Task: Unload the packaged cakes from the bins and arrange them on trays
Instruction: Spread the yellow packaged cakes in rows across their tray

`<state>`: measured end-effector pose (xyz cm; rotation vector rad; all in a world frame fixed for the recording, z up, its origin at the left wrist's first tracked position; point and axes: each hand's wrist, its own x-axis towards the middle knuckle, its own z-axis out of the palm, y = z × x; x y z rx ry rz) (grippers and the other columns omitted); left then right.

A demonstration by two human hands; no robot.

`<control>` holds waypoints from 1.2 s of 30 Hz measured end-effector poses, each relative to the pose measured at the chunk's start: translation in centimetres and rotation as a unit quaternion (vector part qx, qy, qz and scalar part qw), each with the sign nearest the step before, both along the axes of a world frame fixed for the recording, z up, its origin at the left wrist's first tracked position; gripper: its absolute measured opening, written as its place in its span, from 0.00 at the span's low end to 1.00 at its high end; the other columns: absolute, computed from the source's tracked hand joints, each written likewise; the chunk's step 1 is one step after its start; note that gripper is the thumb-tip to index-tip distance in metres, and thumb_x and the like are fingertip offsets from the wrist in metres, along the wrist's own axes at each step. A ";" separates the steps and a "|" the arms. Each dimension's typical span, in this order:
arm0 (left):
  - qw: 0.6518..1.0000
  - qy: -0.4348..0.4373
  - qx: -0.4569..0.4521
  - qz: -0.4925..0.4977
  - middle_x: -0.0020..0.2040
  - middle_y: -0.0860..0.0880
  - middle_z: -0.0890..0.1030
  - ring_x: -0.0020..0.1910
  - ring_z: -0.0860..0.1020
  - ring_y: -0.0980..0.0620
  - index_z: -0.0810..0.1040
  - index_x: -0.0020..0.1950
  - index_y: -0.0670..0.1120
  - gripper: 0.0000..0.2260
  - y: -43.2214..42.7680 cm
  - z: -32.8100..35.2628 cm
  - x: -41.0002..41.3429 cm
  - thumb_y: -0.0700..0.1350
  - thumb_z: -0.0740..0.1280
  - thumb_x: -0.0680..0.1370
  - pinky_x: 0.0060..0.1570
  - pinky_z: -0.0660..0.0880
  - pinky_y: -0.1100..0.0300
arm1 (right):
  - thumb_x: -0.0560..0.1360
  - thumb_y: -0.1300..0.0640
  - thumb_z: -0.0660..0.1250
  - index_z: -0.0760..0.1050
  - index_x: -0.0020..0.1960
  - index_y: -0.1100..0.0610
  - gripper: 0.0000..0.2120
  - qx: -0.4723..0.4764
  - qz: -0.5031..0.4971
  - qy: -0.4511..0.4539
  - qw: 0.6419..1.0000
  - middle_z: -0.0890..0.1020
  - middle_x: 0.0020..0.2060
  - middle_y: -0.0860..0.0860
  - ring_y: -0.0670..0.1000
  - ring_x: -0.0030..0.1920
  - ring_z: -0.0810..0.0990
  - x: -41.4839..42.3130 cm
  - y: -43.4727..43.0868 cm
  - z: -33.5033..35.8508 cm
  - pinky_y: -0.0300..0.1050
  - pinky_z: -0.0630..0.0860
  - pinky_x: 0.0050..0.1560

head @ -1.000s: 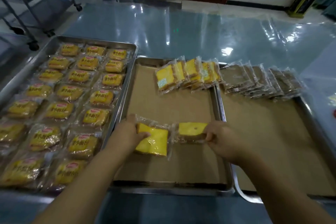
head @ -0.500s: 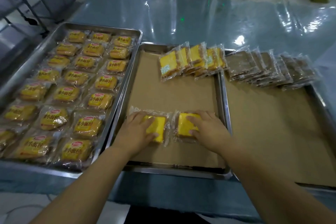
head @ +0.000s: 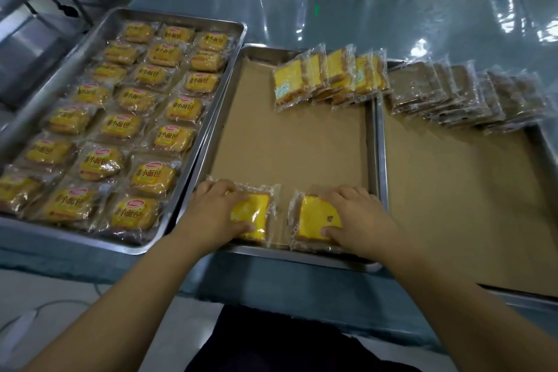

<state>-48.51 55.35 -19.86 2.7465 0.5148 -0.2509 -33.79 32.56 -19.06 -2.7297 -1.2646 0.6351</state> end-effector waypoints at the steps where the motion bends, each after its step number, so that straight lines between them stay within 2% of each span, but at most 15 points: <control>1: 1.000 0.002 0.000 -0.003 0.66 0.53 0.69 0.64 0.62 0.48 0.72 0.66 0.56 0.27 0.1 0.1 0.1 0.60 0.71 0.69 0.65 0.60 0.54 | 0.73 0.42 0.66 0.62 0.72 0.48 0.31 0.004 -0.002 0.007 1.000 0.67 0.68 0.50 0.54 0.67 0.63 0.2 0.2 0.2 0.52 0.63 0.66; 6: 0.998 -0.061 -0.024 -0.004 0.59 0.53 0.74 0.58 0.69 0.51 0.77 0.60 0.53 0.19 1.6 1.2 1.9 0.57 0.70 0.72 0.57 0.68 0.58 | 0.74 0.45 0.66 0.69 0.67 0.51 0.24 0.090 -0.056 0.048 0.993 0.71 0.62 0.49 0.52 0.63 0.69 2.2 1.9 2.1 0.50 0.70 0.62; 9: 0.996 -0.078 -0.036 -0.016 0.56 0.53 0.76 0.56 0.73 0.51 0.78 0.58 0.50 0.18 3.1 2.0 4.5 0.57 0.69 0.72 0.55 0.71 0.57 | 0.75 0.46 0.66 0.72 0.65 0.51 0.20 0.115 -0.085 0.050 0.988 0.73 0.61 0.48 0.50 0.59 0.74 4.3 3.7 3.4 0.49 0.73 0.58; 14: 0.994 -0.087 -0.068 -0.023 0.55 0.52 0.77 0.53 0.76 0.51 0.78 0.58 0.49 0.16 6.1 2.8 10.6 0.55 0.67 0.75 0.52 0.71 0.59 | 0.75 0.45 0.65 0.74 0.62 0.51 0.18 0.138 -0.152 0.021 0.978 0.79 0.55 0.49 0.50 0.53 0.77 8.8 7.2 4.9 0.47 0.75 0.52; 17: 0.990 -0.105 -0.087 -0.029 0.54 0.50 0.78 0.51 0.76 0.51 0.78 0.57 0.48 0.14 8.0 3.0 14.8 0.53 0.67 0.76 0.48 0.71 0.61 | 0.76 0.46 0.63 0.74 0.60 0.53 0.16 0.138 -0.182 -0.002 0.974 0.79 0.54 0.50 0.51 0.53 0.77 11.8 9.6 5.5 0.49 0.75 0.52; 19: 0.988 -0.121 -0.094 -0.028 0.53 0.49 0.78 0.51 0.77 0.50 0.78 0.56 0.47 0.12 9.2 2.9 17.7 0.51 0.67 0.76 0.46 0.69 0.62 | 0.77 0.48 0.63 0.74 0.55 0.54 0.12 0.146 -0.186 -0.029 0.971 0.79 0.50 0.50 0.53 0.51 0.77 13.6 11.1 5.7 0.48 0.75 0.49; 21: 0.985 -0.132 -0.107 -0.019 0.53 0.49 0.78 0.51 0.76 0.50 0.77 0.56 0.47 0.12 10.3 2.7 20.5 0.49 0.68 0.75 0.45 0.67 0.62 | 0.77 0.49 0.62 0.73 0.54 0.54 0.10 0.144 -0.185 -0.067 0.970 0.78 0.48 0.50 0.53 0.49 0.78 15.2 12.4 5.7 0.47 0.75 0.46; 22: 0.985 -0.132 -0.112 -0.018 0.55 0.49 0.78 0.53 0.75 0.50 0.77 0.57 0.48 0.12 10.7 2.5 21.8 0.48 0.68 0.75 0.46 0.68 0.62 | 0.77 0.49 0.62 0.74 0.56 0.53 0.11 0.137 -0.188 -0.084 0.969 0.78 0.49 0.50 0.53 0.48 0.78 15.9 13.0 5.6 0.46 0.75 0.44; 24: 0.986 -0.125 -0.106 -0.035 0.59 0.49 0.76 0.59 0.73 0.49 0.75 0.62 0.49 0.16 11.7 1.8 24.5 0.48 0.68 0.75 0.56 0.70 0.56 | 0.77 0.49 0.62 0.74 0.55 0.54 0.11 0.120 -0.202 -0.106 0.966 0.79 0.48 0.50 0.53 0.46 0.77 17.3 14.2 5.4 0.45 0.73 0.40; 26: 0.986 -0.122 -0.109 -0.035 0.64 0.48 0.74 0.65 0.68 0.48 0.71 0.66 0.50 0.20 12.5 1.3 26.7 0.49 0.68 0.75 0.65 0.65 0.52 | 0.77 0.48 0.61 0.73 0.53 0.55 0.11 0.084 -0.217 -0.114 0.966 0.79 0.47 0.51 0.54 0.45 0.76 18.5 15.2 4.9 0.44 0.69 0.38; 29: 0.990 -0.095 -0.099 -0.037 0.67 0.47 0.71 0.67 0.67 0.48 0.68 0.69 0.47 0.25 13.0 0.5 29.3 0.50 0.69 0.74 0.66 0.63 0.52 | 0.78 0.46 0.59 0.71 0.52 0.55 0.12 0.019 -0.228 -0.109 0.967 0.77 0.43 0.51 0.53 0.41 0.74 19.8 16.3 4.1 0.44 0.66 0.36; 31: 0.988 -0.071 -0.128 -0.040 0.70 0.45 0.69 0.69 0.66 0.47 0.64 0.72 0.45 0.29 12.9 0.1 30.3 0.50 0.69 0.74 0.67 0.64 0.50 | 0.78 0.46 0.59 0.70 0.52 0.55 0.13 0.003 -0.234 -0.100 0.967 0.74 0.40 0.50 0.53 0.39 0.72 20.1 16.7 3.6 0.44 0.65 0.34; 34: 0.985 -0.052 -0.158 -0.035 0.73 0.46 0.65 0.71 0.64 0.47 0.60 0.75 0.45 0.33 12.9 -0.3 30.9 0.49 0.70 0.74 0.69 0.62 0.52 | 0.77 0.45 0.62 0.70 0.52 0.56 0.14 0.012 -0.256 -0.079 0.963 0.74 0.40 0.50 0.52 0.39 0.72 20.4 16.7 3.1 0.44 0.66 0.36; 36: 0.987 -0.044 -0.155 -0.029 0.70 0.45 0.66 0.69 0.66 0.46 0.62 0.73 0.47 0.33 13.2 -0.2 30.8 0.50 0.73 0.71 0.67 0.65 0.51 | 0.75 0.46 0.65 0.70 0.52 0.56 0.14 0.033 -0.285 -0.045 0.957 0.74 0.39 0.50 0.52 0.39 0.73 20.6 16.6 3.1 0.44 0.67 0.36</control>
